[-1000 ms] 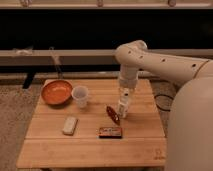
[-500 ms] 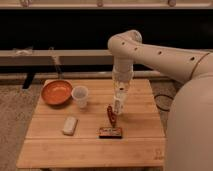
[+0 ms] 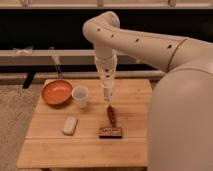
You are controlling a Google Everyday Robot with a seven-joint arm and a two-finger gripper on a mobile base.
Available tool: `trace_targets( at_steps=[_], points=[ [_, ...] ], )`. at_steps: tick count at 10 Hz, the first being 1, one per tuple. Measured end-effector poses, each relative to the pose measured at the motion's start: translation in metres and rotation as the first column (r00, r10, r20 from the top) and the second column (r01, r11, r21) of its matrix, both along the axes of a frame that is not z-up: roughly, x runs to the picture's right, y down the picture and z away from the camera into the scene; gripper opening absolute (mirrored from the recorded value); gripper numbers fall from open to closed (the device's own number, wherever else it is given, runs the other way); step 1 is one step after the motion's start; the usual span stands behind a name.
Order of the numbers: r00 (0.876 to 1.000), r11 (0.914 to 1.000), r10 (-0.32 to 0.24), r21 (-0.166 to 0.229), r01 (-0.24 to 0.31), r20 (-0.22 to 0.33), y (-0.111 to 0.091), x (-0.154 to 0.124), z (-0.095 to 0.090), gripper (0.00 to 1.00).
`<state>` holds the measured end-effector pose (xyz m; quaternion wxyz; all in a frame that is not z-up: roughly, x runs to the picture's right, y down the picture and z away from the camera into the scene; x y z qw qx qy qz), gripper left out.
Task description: Place the bottle in the ceramic bowl
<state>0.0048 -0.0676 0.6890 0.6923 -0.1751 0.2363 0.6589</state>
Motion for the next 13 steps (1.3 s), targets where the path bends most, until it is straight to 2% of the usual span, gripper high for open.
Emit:
trace_targets(
  at_steps=[2,3,5,10,11,13],
  points=[
    [0.999,0.9963,-0.044,0.074,0.043,0.005,-0.026,-0.020,-0.008,0.00],
    [0.998,0.9902,-0.063,0.126,0.060,0.018,-0.041,-0.032,-0.008,0.00],
    [0.994,0.9787,-0.094,0.188,0.084,0.048,-0.060,-0.055,-0.007,0.00],
    [0.979,0.9638,-0.149,0.242,0.112,0.141,-0.090,-0.117,0.008,0.00],
    [0.969,0.9634,-0.157,0.246,0.108,0.190,-0.097,-0.137,0.012,0.00],
    [0.954,0.9666,-0.162,0.235,0.102,0.251,-0.100,-0.156,0.018,0.00]
  ],
)
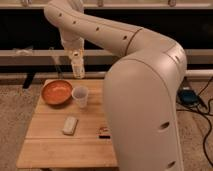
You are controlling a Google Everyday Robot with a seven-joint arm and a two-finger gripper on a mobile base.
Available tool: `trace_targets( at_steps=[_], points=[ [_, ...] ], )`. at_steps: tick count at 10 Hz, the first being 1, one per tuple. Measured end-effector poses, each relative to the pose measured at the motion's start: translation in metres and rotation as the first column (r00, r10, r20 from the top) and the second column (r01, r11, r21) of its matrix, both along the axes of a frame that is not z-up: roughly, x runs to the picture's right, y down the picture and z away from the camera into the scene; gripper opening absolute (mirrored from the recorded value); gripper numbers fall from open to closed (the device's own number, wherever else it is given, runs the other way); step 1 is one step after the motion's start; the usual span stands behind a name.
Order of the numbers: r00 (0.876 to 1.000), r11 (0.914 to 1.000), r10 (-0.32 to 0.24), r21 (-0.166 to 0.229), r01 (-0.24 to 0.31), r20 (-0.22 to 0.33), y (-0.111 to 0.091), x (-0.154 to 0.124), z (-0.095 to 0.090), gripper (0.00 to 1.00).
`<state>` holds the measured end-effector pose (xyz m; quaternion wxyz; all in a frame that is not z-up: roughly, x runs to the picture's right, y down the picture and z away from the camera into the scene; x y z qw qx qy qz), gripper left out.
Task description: Place the bottle in the ceramic bowl
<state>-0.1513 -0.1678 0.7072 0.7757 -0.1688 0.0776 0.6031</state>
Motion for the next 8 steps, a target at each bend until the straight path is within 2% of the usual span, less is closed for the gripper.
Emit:
trace_targets(
  at_steps=[3,6,8],
  points=[
    [0.997,0.9978,-0.016,-0.063,0.020,0.071,0.012,-0.021,0.022,0.00],
    [0.993,0.9875,-0.021,-0.153,0.039,0.117,0.038,-0.031,0.059,0.00],
    [0.986,0.9789,-0.006,-0.201,0.039,0.164,0.046,-0.039,0.076,0.00]
  ],
)
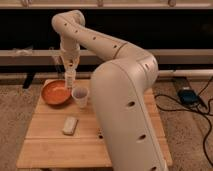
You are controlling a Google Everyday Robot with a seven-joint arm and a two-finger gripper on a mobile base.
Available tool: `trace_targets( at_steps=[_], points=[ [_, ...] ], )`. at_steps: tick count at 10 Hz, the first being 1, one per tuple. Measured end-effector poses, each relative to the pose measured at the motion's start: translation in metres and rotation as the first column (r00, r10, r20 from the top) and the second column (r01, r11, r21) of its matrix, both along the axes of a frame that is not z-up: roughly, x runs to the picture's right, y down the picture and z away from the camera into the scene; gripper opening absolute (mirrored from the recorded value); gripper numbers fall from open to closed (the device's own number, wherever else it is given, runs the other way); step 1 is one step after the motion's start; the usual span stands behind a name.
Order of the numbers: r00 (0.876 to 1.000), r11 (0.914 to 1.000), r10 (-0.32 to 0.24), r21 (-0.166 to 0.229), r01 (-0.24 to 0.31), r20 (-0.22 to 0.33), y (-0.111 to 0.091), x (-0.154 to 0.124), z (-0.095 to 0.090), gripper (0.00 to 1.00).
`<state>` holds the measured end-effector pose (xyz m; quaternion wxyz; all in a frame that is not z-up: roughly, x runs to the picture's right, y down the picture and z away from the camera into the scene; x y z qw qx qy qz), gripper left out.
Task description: Place the bottle in the ceramic bowl
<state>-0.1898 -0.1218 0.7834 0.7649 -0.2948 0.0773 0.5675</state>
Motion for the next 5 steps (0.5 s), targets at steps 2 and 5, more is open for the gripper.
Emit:
trace_targets(
  at_steps=[2,5],
  points=[
    [0.999,0.9995,0.007,-0.031,-0.006,0.047,-0.003,-0.012,0.002,0.00],
    [0.993,0.9976,0.002,-0.070,0.006,0.120,-0.003,-0.041,0.002,0.00]
  ],
)
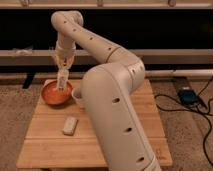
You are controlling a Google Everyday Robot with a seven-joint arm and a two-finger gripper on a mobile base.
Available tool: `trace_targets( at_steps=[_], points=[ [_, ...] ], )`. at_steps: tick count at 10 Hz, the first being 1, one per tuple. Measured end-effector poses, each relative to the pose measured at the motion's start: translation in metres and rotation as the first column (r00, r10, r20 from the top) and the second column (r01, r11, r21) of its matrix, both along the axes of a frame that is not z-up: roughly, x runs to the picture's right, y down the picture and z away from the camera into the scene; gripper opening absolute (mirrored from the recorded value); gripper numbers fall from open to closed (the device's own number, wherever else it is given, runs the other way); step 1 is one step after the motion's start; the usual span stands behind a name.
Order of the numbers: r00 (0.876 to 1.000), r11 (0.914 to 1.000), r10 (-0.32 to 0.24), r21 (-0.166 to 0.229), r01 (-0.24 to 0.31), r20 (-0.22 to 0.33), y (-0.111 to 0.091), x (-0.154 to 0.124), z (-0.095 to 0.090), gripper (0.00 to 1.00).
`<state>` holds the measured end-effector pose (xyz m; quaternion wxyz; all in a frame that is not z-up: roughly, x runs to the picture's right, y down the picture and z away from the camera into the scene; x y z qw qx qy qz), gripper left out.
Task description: Place the bottle in the ceramic bowl
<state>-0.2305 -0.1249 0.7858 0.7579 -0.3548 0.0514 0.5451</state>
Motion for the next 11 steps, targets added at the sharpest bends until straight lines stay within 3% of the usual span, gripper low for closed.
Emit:
trace_targets(
  at_steps=[2,6,9,11],
  points=[
    [0.999,0.9995,-0.016,-0.027,0.018,0.050,0.002,-0.011,0.004,0.02],
    [0.981,0.9926,-0.044,-0.103,0.064,0.187,0.009,-0.027,0.020,0.40],
    [0.977,0.9912,-0.047,-0.111,0.072,0.210,0.011,-0.026,0.022,0.70],
    [0.976,0.9910,-0.049,-0.111,0.074,0.211,0.011,-0.028,0.022,0.80]
  ],
)
